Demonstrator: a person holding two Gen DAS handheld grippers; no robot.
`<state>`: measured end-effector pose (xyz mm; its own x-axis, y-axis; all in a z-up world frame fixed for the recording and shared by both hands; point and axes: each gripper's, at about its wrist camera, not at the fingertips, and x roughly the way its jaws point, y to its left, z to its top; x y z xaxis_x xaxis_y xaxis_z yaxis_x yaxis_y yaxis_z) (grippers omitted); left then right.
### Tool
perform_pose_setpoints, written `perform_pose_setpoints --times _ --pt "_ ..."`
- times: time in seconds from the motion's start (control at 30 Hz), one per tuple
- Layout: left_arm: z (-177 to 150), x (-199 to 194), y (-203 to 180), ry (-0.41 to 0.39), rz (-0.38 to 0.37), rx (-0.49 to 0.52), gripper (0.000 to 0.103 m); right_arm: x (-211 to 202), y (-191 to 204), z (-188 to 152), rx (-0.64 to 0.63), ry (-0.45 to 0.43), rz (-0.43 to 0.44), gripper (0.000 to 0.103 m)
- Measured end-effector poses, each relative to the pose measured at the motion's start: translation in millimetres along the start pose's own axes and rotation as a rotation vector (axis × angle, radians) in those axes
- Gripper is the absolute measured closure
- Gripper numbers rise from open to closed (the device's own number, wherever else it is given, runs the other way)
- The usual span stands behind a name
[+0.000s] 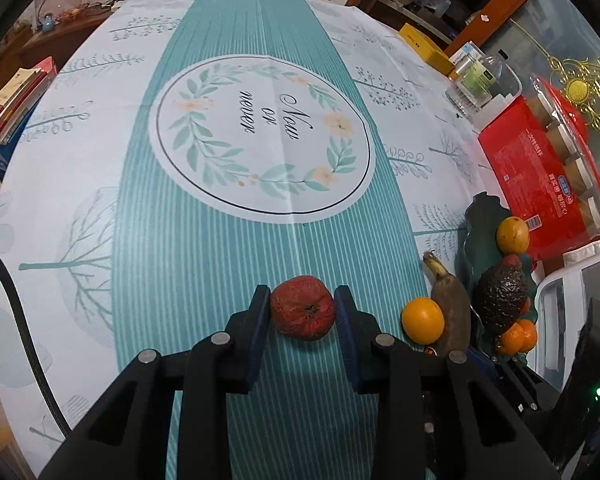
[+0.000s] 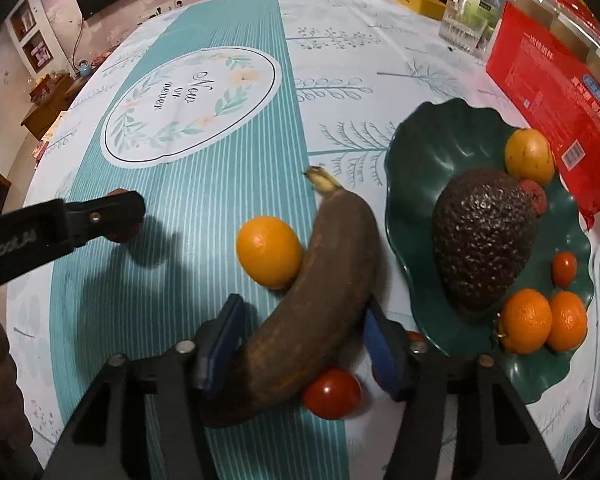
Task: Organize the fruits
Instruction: 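Lift and carry the red date and banana over the green plate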
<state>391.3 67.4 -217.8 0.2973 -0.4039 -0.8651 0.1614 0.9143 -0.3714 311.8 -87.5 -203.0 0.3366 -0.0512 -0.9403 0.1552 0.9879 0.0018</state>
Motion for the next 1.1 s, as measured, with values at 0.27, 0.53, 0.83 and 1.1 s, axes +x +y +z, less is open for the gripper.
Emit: perform_pose_setpoints --times 0.27,0.53,0.83,1.1 --pt "-9 -19 2 -0.005 -0.008 -0.007 0.072 -6 -7 -4 0.048 0.056 0.072 0.063" --pt "-24 -44 2 -0.029 -0.029 -0.001 0.072 -12 -11 -11 0.104 0.092 0.124 0.068" --pt "-48 -73 1 -0.054 -0.049 0.023 0.072 -35 -12 -24 0.136 0.042 0.124 0.07" --pt "-68 -98 -12 -0.064 -0.074 0.067 0.072 -68 -20 -40 0.158 -0.01 0.116 0.07"
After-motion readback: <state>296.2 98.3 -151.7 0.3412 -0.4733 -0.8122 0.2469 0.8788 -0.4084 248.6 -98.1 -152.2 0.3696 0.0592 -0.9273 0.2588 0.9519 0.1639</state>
